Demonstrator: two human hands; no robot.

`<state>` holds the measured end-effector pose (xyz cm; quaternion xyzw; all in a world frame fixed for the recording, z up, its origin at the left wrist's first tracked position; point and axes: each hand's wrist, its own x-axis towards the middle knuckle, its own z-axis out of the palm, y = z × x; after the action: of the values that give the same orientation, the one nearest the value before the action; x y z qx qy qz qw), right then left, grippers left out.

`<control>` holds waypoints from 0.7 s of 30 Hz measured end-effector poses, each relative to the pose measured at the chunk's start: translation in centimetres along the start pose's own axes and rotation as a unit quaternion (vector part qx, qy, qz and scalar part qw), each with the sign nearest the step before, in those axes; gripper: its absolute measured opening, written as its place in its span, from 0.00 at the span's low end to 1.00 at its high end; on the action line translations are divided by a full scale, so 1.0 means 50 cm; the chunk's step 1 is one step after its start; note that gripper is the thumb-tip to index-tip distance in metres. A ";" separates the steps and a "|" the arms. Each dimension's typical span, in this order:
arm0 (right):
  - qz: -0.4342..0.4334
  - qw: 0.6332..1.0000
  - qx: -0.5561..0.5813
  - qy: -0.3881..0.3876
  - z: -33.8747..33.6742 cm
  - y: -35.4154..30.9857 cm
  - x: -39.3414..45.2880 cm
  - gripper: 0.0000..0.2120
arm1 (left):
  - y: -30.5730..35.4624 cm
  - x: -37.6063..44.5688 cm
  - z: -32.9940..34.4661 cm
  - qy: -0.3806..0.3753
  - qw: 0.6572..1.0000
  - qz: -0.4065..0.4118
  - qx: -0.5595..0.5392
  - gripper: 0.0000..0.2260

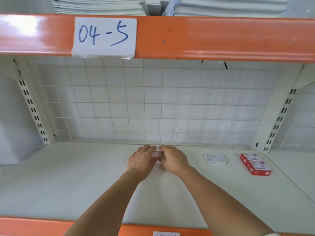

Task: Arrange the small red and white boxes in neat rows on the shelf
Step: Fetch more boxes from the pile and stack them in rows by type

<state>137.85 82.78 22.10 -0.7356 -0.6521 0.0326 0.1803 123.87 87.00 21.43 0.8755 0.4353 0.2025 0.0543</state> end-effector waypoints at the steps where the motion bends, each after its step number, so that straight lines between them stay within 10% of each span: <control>1: 0.010 1.000 -0.015 0.021 -0.008 0.020 -0.008 0.18 | 0.006 0.005 0.003 -0.006 1.000 0.010 0.004 0.21; 6: 0.132 0.981 -0.080 0.116 -0.056 0.146 -0.060 0.17 | 0.021 0.023 0.010 -0.032 0.999 0.031 0.032 0.18; 11: 0.249 0.963 -0.096 0.044 -0.080 0.216 -0.107 0.21 | 0.027 0.026 0.012 -0.043 0.999 0.015 0.022 0.15; 21: 0.183 0.981 -0.054 0.035 -0.057 0.187 -0.095 0.24 | 0.033 0.027 0.014 -0.041 0.999 -0.003 0.013 0.15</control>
<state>146.81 76.74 20.98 -0.8519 -0.5006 0.0044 0.1537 126.10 87.12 21.65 0.8824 0.4380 0.1605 0.0611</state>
